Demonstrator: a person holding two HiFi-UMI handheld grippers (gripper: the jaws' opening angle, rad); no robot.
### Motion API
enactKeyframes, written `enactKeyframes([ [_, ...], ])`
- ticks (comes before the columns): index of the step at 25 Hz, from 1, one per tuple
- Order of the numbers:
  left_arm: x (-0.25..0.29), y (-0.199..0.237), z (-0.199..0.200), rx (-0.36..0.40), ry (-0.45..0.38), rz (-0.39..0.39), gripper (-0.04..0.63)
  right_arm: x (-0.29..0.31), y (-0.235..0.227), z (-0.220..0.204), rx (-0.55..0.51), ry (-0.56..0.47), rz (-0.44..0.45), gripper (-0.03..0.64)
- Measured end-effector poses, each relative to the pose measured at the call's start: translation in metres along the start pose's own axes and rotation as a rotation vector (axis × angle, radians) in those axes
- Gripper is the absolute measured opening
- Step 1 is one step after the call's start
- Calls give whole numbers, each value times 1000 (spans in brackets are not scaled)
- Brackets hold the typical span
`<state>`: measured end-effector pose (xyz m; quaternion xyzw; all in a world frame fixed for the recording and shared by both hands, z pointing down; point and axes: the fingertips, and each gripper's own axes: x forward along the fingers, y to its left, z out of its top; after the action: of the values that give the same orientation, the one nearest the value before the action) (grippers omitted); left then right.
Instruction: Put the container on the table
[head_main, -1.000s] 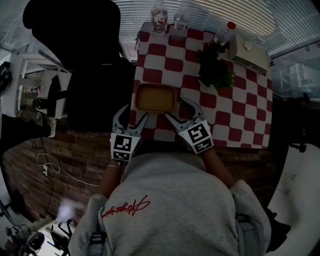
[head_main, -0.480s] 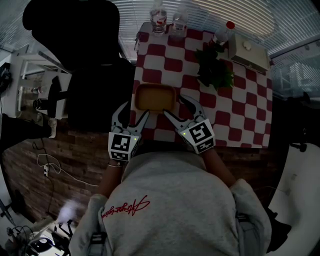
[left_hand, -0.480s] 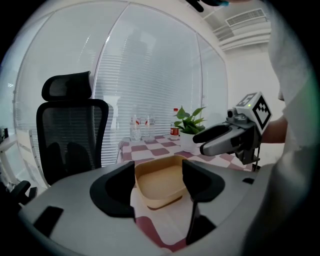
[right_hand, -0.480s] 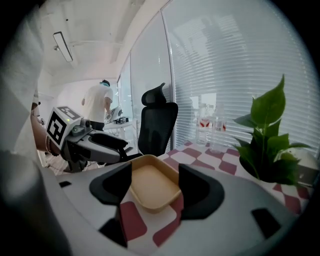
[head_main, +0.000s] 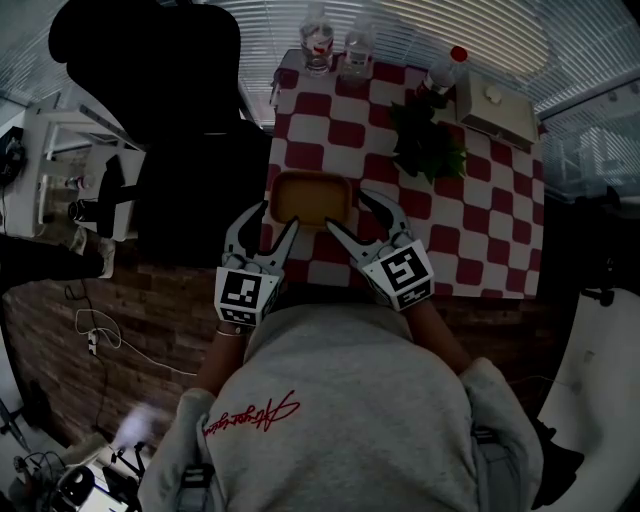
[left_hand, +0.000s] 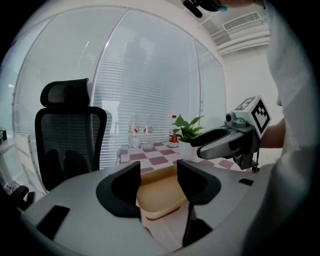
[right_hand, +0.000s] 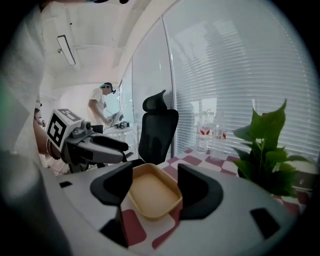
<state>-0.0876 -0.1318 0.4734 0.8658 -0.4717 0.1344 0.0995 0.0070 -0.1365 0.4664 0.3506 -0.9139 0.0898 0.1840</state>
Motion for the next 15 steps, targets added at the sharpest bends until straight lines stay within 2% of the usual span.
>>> enactKeyframes([
  [3,-2,1,7,-3,-17,7,233,-2,-1,6,-5,-18,-10,245],
  [10,-2,4,20,8,-42,25,213,-3,-3,15,-7,-39,-22,194],
  [15,-4,2,26,22,-64,31,155,-5,-3,22,-12,-56,-21,147],
])
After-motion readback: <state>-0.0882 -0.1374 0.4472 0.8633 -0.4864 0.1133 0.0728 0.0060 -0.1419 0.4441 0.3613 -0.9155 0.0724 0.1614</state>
